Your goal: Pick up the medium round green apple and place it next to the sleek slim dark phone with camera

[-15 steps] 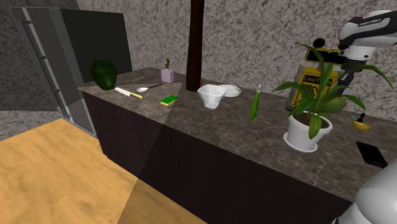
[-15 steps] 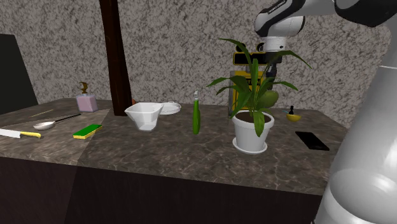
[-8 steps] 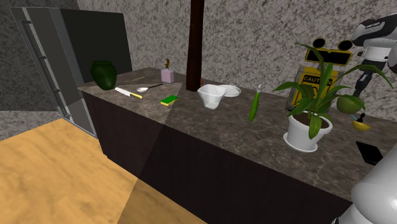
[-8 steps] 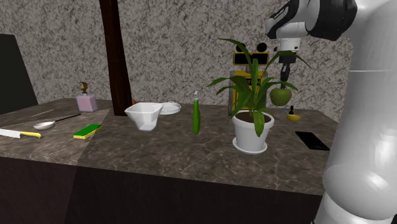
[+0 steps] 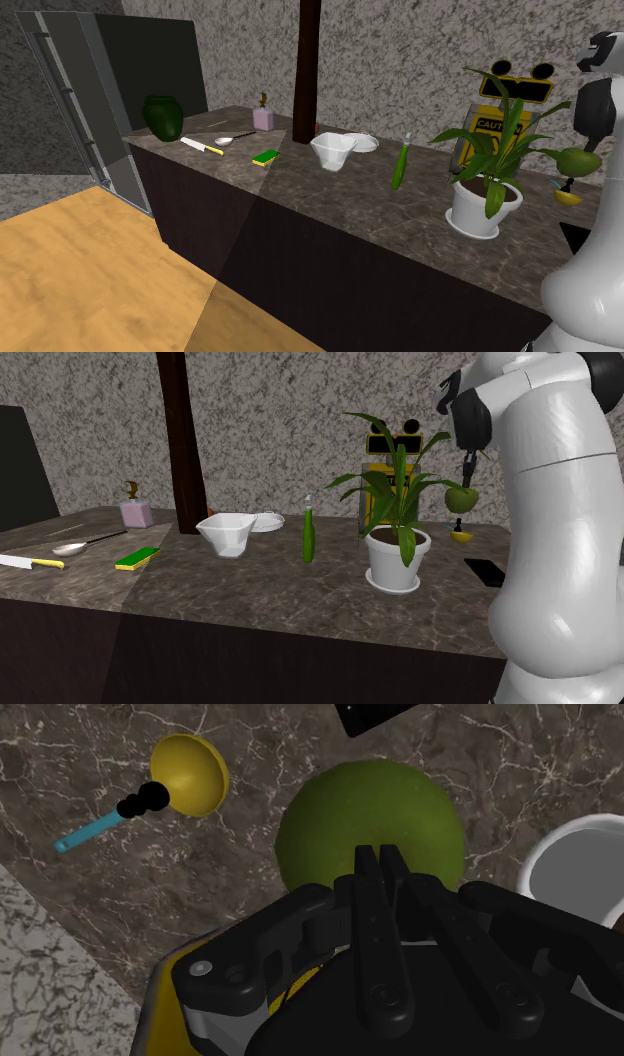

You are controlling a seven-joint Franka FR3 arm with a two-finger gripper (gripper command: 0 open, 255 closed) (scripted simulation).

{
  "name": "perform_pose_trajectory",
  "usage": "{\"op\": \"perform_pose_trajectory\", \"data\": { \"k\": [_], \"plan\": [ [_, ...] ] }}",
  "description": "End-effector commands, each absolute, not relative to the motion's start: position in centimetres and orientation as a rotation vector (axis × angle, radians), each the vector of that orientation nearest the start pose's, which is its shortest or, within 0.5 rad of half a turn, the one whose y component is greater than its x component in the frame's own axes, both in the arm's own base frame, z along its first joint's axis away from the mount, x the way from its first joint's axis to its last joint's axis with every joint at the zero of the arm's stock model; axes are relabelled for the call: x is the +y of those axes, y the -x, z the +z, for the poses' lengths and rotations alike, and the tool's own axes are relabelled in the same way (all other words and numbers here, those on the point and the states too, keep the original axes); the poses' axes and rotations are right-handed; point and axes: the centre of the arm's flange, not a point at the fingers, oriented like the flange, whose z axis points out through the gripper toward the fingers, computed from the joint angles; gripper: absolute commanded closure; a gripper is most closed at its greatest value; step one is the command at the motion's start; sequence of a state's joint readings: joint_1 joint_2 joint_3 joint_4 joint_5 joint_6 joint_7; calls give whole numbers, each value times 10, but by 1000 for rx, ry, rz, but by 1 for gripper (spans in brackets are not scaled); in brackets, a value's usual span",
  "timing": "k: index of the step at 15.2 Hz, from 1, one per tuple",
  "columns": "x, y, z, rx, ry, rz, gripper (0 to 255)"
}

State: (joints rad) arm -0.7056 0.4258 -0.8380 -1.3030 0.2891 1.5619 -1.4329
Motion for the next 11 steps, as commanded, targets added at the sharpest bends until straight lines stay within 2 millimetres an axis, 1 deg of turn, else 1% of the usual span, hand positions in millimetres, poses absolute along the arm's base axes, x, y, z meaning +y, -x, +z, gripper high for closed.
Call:
{"op": "perform_pose_trajectory", "data": {
  "k": [1, 2, 11],
  "plan": [
    [-653, -136, 556, 107, 3106, 39, 255],
    [-662, -129, 556, 107, 3106, 39, 255],
    [-662, -129, 509, 107, 3106, 39, 255]
  ]
}}
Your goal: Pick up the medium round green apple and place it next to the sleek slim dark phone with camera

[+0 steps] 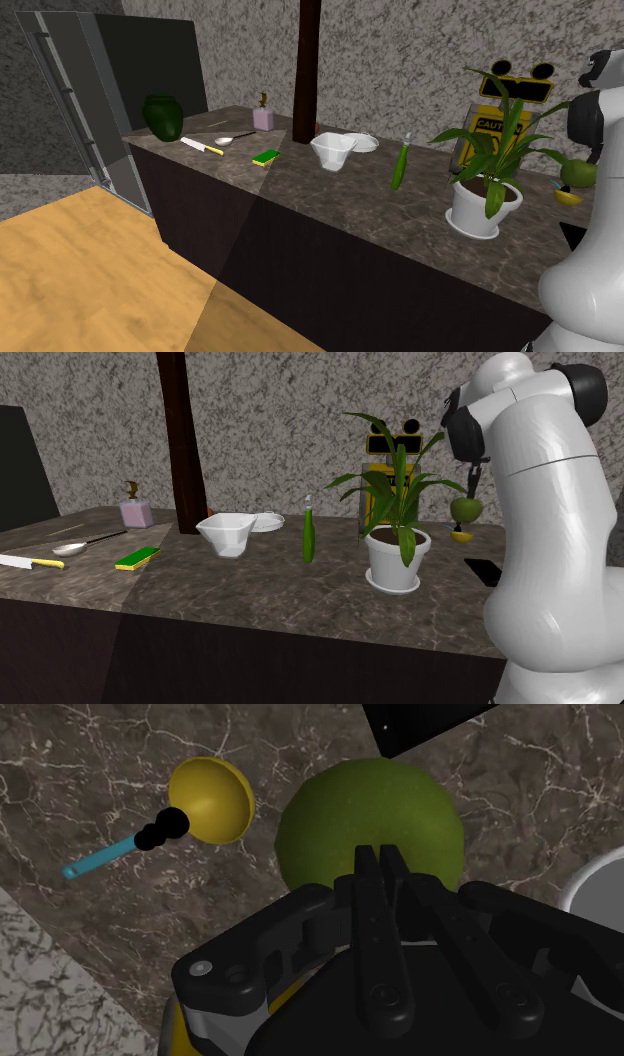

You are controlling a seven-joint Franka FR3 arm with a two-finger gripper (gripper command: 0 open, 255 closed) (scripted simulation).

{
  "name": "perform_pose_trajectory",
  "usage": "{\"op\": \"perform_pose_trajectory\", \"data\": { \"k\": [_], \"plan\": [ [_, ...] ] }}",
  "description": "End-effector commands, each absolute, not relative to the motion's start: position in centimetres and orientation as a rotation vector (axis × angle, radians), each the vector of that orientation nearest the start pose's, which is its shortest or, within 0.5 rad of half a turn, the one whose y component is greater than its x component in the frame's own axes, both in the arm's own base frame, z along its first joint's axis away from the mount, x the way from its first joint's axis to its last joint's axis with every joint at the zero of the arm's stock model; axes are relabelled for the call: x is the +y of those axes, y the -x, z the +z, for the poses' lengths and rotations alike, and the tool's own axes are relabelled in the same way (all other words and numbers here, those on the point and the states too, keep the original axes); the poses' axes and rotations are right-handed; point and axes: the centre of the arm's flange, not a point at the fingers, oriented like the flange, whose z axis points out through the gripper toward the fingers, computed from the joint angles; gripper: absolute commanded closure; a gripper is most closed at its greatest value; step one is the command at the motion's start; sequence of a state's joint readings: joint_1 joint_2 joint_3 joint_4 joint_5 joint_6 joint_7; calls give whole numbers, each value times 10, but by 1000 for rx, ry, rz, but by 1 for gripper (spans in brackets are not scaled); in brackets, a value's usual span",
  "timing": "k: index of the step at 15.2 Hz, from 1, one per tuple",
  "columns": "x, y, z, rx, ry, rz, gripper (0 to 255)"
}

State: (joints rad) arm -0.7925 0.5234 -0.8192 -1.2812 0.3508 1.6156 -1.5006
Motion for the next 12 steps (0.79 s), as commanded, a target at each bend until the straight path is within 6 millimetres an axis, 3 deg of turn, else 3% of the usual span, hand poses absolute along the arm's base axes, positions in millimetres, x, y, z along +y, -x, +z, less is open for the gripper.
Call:
{"op": "perform_pose_trajectory", "data": {
  "k": [1, 12],
  "plan": [
    [-662, -129, 503, 107, 3106, 39, 255],
    [-662, -129, 445, 107, 3106, 39, 255]
  ]
}}
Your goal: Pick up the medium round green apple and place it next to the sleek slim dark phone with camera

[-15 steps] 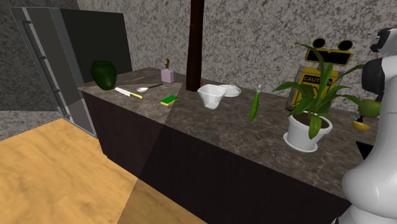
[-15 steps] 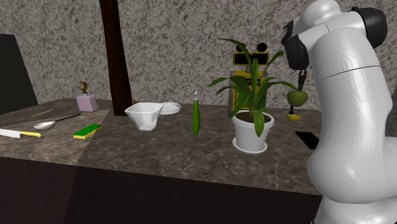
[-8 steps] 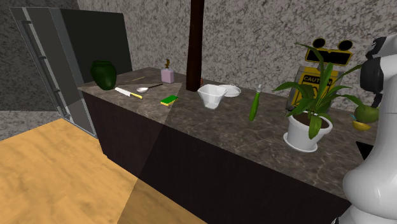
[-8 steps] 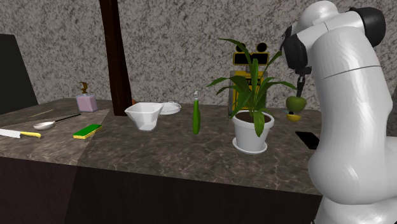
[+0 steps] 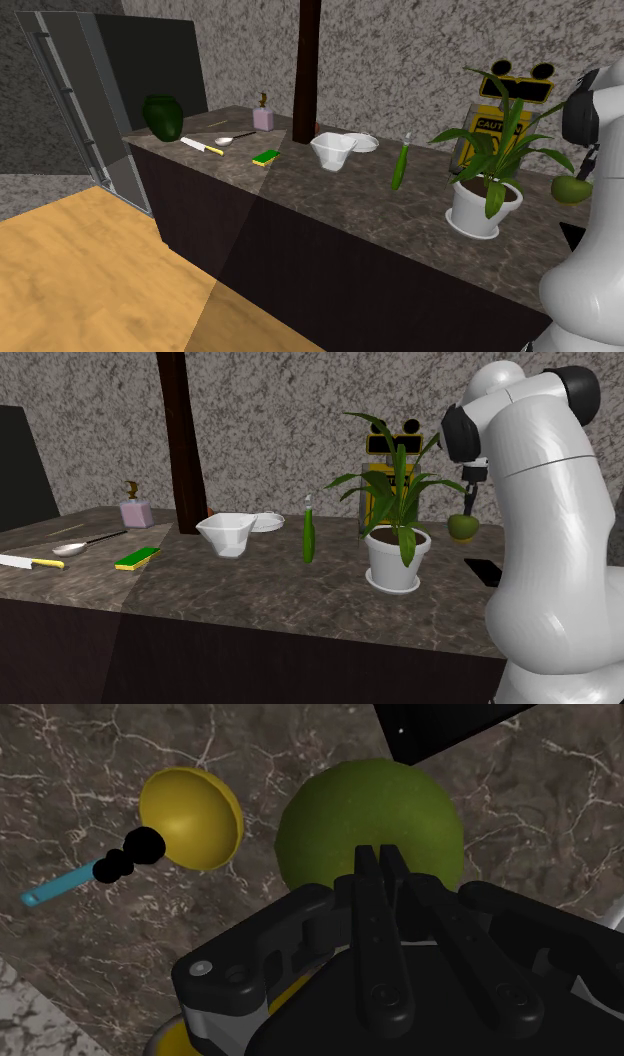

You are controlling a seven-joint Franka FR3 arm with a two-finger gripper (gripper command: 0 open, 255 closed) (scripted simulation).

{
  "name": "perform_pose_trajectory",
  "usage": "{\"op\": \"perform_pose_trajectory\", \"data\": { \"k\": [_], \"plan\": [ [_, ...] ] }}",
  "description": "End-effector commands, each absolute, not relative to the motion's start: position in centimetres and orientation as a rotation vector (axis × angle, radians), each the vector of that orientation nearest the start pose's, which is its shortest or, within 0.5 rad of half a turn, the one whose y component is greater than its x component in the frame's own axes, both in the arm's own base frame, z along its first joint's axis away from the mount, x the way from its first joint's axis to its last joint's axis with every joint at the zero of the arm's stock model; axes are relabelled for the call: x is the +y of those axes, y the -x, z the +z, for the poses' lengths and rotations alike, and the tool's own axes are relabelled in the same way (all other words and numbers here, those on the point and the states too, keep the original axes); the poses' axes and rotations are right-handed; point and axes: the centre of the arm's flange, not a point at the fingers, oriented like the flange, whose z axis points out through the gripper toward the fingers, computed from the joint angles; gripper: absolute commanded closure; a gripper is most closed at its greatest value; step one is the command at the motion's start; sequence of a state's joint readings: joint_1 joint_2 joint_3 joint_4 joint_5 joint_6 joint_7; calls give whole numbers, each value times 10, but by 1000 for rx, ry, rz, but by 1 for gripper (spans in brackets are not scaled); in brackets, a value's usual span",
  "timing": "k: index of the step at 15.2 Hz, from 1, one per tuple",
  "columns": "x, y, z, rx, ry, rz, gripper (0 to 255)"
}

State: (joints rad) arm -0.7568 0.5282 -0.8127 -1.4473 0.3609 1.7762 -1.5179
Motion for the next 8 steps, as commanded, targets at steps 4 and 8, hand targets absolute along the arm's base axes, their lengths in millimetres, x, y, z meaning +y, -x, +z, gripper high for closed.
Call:
{"op": "perform_pose_trajectory", "data": {
  "k": [4, 8],
  "plan": [
    [-662, -129, 424, 107, 3106, 39, 255],
    [-662, -129, 403, 107, 3106, 39, 255]
  ]
}}
